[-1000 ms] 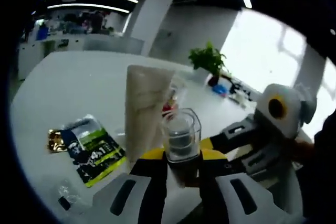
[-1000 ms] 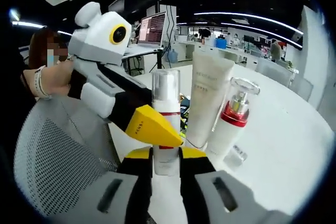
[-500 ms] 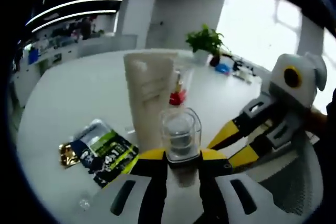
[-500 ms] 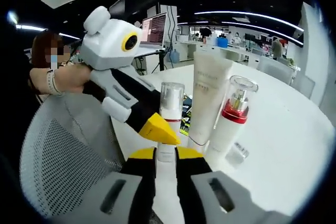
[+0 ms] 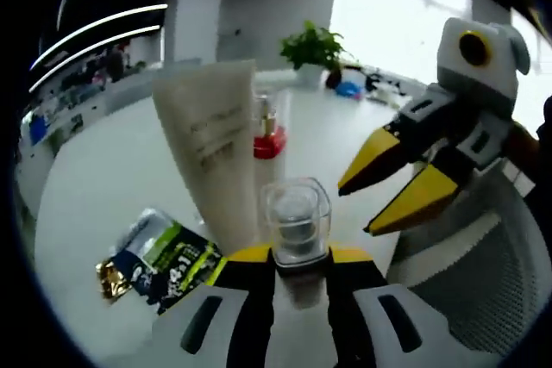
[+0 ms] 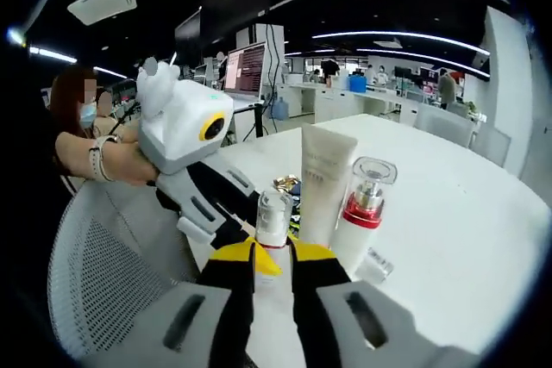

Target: Arrange the skincare products in the storage area until every visible bottle or jar stands upright without overlapping.

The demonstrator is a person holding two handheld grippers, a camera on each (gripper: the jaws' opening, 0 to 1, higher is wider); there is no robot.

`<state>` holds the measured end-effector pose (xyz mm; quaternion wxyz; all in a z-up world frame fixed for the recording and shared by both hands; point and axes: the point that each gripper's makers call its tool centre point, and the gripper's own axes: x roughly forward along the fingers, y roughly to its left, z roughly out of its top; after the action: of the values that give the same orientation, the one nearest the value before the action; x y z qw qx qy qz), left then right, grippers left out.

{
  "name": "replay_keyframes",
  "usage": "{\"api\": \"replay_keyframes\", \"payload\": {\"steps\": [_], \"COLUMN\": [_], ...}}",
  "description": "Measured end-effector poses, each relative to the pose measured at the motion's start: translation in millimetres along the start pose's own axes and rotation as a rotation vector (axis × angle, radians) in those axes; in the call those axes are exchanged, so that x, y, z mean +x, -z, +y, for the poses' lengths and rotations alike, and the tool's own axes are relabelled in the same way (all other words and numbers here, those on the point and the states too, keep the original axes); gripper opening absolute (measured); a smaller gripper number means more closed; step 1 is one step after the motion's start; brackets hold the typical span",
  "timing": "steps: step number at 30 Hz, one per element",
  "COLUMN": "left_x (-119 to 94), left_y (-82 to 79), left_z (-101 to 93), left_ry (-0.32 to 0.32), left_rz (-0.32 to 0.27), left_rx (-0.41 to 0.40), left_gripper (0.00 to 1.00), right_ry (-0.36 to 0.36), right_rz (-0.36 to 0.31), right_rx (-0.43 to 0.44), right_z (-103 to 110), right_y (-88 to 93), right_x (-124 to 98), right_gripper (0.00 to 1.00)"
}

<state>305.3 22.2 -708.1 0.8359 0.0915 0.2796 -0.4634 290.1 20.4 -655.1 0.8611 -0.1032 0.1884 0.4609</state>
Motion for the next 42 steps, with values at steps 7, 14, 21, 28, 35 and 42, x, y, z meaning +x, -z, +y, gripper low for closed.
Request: {"api": "replay_keyframes", "payload": {"steps": [7,14,21,28,35,42], "left_x": [8.2,13.8,18.5,19.0,19.6,17.4], "left_y": [3.9,1.1,3.6,7.5,6.8,11.8], "left_z": [-8.9,-18.6,-21.3,-21.8,-23.1,-11.0], "left_ry": [0.048,0.138,0.207,0.232,0.238,0.178], "left_rz": [0.021,-0.011,-0.054,-0.061,-0.063,-0.016], "left_rx": [0.104,0.202,0.247,0.258,0.269,0.253], "left_gripper": [0.18,0.18,0.18,0.19,0.19,0.23], "right_ry": [-0.023,-0.073,-0.118,-0.147,-0.147,-0.102], "right_rz": [-0.058,-0.089,-0.075,-0.062,-0.072,-0.067], "right_rx": [0.010,-0.025,-0.059,-0.059,-0.030,-0.013], "right_z": [-1.3,2.8,5.3,7.6,6.0,-0.4], "right_y": [-10.2,-12.9,-8.3,0.6,0.3,-0.2], "right_x": [0.1,5.9,14.2,19.6,19.5,21.2], "right_gripper": [0.21,0.27,0.25,0.25,0.21,0.21]}}
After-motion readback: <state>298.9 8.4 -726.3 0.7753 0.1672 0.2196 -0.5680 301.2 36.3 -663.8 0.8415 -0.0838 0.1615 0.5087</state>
